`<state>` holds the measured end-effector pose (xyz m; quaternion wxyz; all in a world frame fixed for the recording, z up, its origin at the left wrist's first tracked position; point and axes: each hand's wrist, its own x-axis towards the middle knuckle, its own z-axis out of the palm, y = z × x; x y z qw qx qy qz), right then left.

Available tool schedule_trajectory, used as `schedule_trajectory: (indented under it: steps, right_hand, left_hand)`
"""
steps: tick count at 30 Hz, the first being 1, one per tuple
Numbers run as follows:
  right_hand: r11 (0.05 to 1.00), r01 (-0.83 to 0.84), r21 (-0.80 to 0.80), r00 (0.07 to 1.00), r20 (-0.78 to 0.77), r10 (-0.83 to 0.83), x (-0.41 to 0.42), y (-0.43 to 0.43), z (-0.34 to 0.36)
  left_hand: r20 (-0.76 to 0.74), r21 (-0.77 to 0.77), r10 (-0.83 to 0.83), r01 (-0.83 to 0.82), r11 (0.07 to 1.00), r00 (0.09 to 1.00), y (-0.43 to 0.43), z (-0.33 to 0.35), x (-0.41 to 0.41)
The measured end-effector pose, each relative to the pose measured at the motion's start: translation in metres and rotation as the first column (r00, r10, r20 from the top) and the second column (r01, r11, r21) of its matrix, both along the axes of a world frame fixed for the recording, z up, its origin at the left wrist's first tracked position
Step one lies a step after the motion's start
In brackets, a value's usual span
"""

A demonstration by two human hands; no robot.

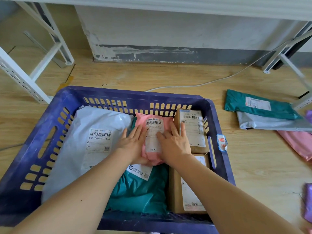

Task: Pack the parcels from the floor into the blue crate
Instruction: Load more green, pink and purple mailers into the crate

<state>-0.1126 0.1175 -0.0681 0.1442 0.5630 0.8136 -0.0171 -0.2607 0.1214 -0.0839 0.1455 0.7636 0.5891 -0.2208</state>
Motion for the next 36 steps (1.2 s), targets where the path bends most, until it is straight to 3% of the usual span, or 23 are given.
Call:
schedule_trajectory:
  steps: [13, 22, 26, 30, 36]
  right_hand:
    - [0.996, -0.058, -0.064, 0.988, 0.136, 0.067, -0.010, 0.003, -0.007]
    - [0.998, -0.051, 0.020, 0.998, -0.023, 0.052, -0.008, 0.000, 0.021]
    - [0.997, 0.044, 0.070, 0.991, -0.131, -0.035, 0.001, -0.002, 0.049]
    - [0.986, 0.154, 0.065, 0.964, -0.228, -0.136, 0.020, -0.004, 0.081]
    - [0.960, 0.265, 0.084, 0.918, -0.325, -0.225, 0.074, -0.026, 0.131]
  left_hand:
    - [-0.034, -0.058, 0.046, -0.048, 0.997, 0.998, 0.009, -0.015, 0.002]
    - [0.093, -0.016, 0.047, -0.046, 0.999, 0.995, -0.003, 0.009, -0.008]
    - [0.129, -0.028, 0.029, -0.026, 0.999, 0.991, -0.012, 0.033, -0.010]
    - [0.233, 0.074, -0.015, -0.002, 0.997, 0.972, -0.016, 0.062, -0.005]
    - [0.243, 0.242, -0.104, 0.044, 0.969, 0.965, -0.020, 0.110, 0.028]
